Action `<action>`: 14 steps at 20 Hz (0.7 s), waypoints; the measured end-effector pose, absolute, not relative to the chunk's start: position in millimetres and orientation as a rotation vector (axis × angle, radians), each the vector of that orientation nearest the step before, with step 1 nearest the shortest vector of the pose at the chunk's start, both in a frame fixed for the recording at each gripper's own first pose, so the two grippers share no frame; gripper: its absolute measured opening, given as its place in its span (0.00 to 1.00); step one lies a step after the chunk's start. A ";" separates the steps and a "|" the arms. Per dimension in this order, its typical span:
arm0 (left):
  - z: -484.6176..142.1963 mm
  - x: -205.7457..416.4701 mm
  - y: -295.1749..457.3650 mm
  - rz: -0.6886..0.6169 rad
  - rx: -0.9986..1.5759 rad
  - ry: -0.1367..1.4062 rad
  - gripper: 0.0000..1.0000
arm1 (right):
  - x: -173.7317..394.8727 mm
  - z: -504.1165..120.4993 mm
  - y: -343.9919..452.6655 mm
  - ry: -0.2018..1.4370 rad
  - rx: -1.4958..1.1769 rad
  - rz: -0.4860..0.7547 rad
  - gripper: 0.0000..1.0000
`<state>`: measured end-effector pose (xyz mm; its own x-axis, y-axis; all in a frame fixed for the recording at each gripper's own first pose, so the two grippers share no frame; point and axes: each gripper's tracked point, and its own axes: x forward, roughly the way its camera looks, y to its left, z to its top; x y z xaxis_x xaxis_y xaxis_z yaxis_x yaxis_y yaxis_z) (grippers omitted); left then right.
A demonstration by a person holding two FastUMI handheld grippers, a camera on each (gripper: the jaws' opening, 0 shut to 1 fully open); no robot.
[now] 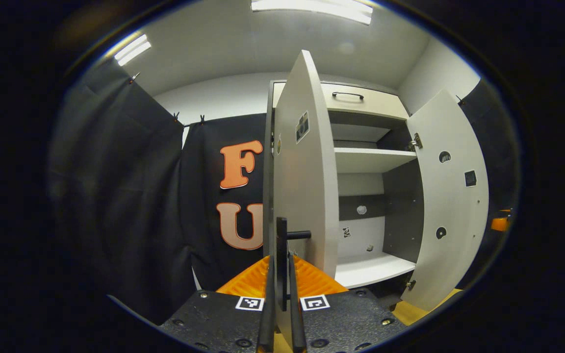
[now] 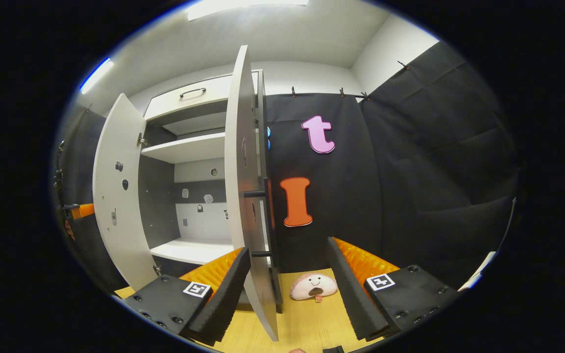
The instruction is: Open the right door of the double-door shoe cabinet with the right hand, and open the left door with the left hand.
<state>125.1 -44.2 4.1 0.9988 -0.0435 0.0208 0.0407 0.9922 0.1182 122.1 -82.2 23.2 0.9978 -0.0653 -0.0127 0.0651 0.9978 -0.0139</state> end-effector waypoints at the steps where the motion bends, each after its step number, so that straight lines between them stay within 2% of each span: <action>1: -0.4 128.4 -42.4 -0.033 0.137 -0.016 0.11 | 121.8 23.2 -80.8 0.011 -0.015 -0.063 0.91; 3: 2.8 123.7 -26.4 -0.027 0.142 -0.026 0.11 | 123.1 21.9 -77.1 0.013 -0.014 -0.061 0.91; 4: 4.1 124.6 -17.8 -0.027 0.139 -0.030 0.06 | 123.5 21.4 -75.8 0.017 -0.012 -0.062 0.91; 8: 2.7 129.1 -0.3 -0.007 0.154 -0.039 0.10 | 124.4 20.5 -64.9 0.026 -0.009 -0.059 0.91; 14: -5.9 139.4 21.4 -0.040 0.148 -0.036 0.07 | 120.0 16.6 -48.5 0.046 -0.007 -0.106 0.91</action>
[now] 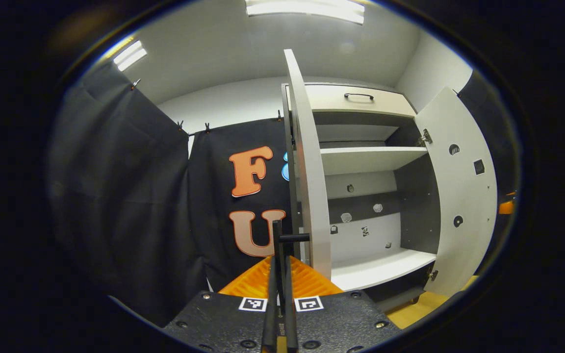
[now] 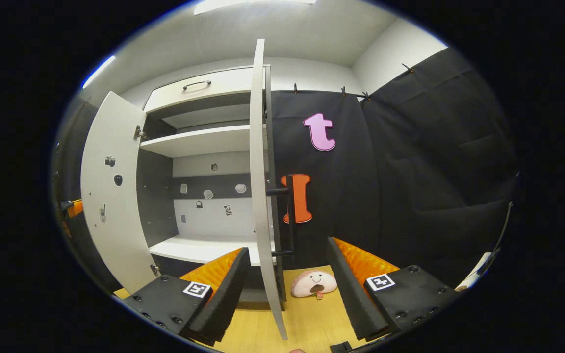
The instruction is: Open the right door of the double-door shoe cabinet with the right hand, and open the left door with the left hand.
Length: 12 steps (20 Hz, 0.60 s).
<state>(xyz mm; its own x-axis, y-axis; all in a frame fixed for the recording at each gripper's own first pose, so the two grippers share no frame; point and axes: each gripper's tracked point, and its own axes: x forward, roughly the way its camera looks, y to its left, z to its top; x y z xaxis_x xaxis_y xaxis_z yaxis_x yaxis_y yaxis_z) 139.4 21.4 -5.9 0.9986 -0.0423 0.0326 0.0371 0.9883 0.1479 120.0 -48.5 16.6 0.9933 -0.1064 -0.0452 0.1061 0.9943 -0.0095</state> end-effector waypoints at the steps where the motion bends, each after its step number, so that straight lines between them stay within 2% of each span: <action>1: -11.4 142.8 23.1 -0.051 0.140 -0.025 0.07 | 118.4 14.6 -43.4 0.050 0.009 -0.113 0.91; 4: -26.0 144.8 27.6 -0.074 0.116 0.003 0.08 | 112.9 9.9 -25.8 0.060 0.026 -0.112 0.90; 5: -27.3 140.3 28.4 -0.069 0.107 0.004 0.08 | 110.5 10.0 -22.4 0.050 0.018 -0.103 1.00; 9: -18.4 102.0 35.3 0.020 0.144 -0.007 0.09 | 101.6 12.4 -35.7 0.036 -0.039 -0.098 0.99; 12: -6.3 75.1 8.7 0.046 0.108 -0.020 0.03 | 97.9 20.7 -49.5 0.039 -0.043 -0.068 0.99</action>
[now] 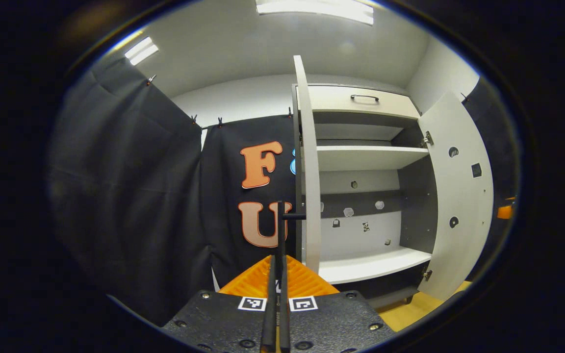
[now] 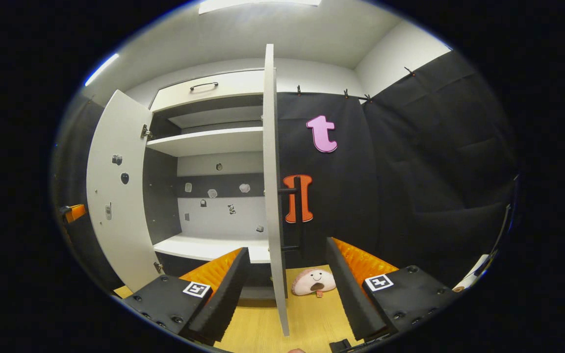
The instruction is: Open the right door of the double-door shoe cabinet with the right hand, and open the left door with the left hand.
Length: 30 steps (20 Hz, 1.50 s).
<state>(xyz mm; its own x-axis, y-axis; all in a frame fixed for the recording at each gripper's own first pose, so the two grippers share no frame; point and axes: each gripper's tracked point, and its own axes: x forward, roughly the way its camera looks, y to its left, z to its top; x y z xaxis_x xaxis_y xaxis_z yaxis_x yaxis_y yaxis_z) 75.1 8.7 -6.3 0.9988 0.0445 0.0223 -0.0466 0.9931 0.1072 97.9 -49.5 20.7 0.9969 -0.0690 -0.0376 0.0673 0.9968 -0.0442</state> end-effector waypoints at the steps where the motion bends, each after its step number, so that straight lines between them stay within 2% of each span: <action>1: -3.9 66.3 -2.9 0.047 0.101 -0.023 0.03 | 94.5 22.3 -53.4 0.042 -0.046 -0.050 0.99; 9: -16.9 8.7 -124.2 -0.015 0.013 -0.022 0.05 | 66.1 31.8 -87.6 0.023 -0.068 0.060 0.99; 11: -19.1 -5.9 -144.2 -0.007 -0.015 -0.041 0.10 | 59.2 25.0 -93.7 0.026 -0.054 0.081 0.99; 13: -23.8 -14.8 -163.2 -0.005 -0.017 -0.053 0.31 | 55.1 22.1 -99.2 0.023 -0.053 0.093 0.95; 14: -28.9 -17.4 -171.1 -0.004 -0.012 -0.059 0.53 | 53.3 19.1 -101.6 0.023 -0.050 0.098 0.99; 16: -41.4 -26.0 -183.4 0.000 -0.002 -0.065 0.96 | 50.1 8.7 -103.3 0.044 -0.029 0.103 0.99; 21: -61.8 -24.1 -192.4 0.027 -0.035 -0.033 0.92 | 43.7 5.5 -108.5 0.027 0.013 0.087 0.99; 22: -59.7 -24.5 -187.8 0.046 -0.039 -0.044 0.94 | 43.5 5.5 -107.6 0.021 0.014 0.087 0.91; 23: -56.9 -24.5 -184.0 0.059 -0.044 -0.052 0.94 | 43.3 3.5 -109.0 0.025 0.006 0.081 0.99; 26: -47.9 -21.7 -180.8 0.065 -0.018 -0.055 0.92 | 42.7 1.1 -111.1 0.013 -0.016 0.057 0.99; 27: -42.1 -22.7 -177.2 0.075 -0.002 -0.069 0.94 | 42.7 2.1 -107.1 0.003 -0.011 0.065 0.90; 28: -36.9 -22.6 -174.9 0.084 0.010 -0.079 0.94 | 44.2 1.0 -103.9 0.006 -0.005 0.067 0.99; 30: -29.4 -25.0 -173.4 0.092 0.030 -0.097 0.94 | 43.8 -1.8 -94.8 0.010 -0.012 0.093 0.99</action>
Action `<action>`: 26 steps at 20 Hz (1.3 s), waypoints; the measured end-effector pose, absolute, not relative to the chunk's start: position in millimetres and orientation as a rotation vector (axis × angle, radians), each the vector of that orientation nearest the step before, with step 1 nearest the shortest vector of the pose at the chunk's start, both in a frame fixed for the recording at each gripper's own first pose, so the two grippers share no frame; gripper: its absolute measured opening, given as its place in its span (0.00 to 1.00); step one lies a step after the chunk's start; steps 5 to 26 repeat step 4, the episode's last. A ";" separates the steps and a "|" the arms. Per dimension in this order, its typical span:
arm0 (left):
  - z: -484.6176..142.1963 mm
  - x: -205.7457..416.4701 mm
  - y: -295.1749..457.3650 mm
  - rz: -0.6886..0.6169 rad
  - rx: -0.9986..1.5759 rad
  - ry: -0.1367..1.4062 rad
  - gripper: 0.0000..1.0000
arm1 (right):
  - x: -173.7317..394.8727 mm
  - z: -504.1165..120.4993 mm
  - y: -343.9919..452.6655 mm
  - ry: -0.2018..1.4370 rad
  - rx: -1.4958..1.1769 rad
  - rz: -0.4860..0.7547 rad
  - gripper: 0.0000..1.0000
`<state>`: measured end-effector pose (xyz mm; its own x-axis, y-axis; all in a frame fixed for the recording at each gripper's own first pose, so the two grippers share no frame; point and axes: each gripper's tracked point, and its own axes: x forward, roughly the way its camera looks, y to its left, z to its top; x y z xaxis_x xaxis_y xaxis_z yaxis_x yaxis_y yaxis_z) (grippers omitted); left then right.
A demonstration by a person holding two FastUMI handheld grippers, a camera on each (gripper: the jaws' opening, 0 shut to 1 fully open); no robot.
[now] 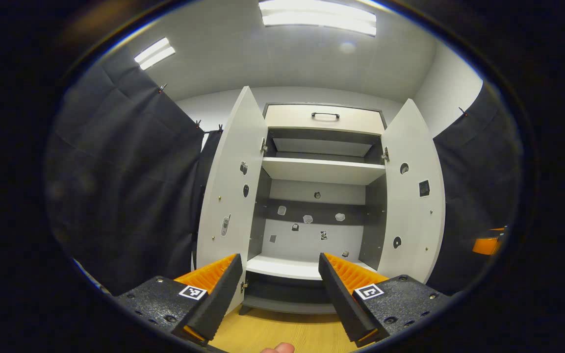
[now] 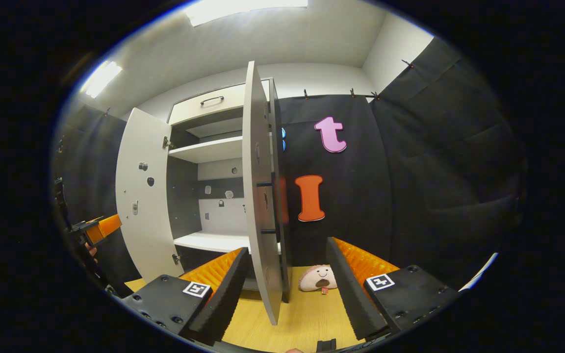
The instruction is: Open the right door of the double-door shoe cabinet with the right hand, and open the left door with the left hand.
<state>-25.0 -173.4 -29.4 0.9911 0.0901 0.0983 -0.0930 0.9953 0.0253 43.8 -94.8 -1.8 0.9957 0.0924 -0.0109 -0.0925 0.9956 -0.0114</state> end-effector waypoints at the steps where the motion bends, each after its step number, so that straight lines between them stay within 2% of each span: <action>1: -25.0 -25.7 -173.5 0.095 0.040 -0.108 0.92 | 44.2 -2.6 -93.2 0.012 -0.019 0.098 0.99; 3: -22.3 -27.7 -175.7 0.100 0.058 -0.117 0.94 | 45.6 -7.2 -91.8 0.026 -0.017 0.104 1.00; 26: -22.0 -28.4 -177.2 0.102 0.062 -0.117 0.94 | 45.7 -9.5 -89.2 0.038 -0.011 0.109 0.99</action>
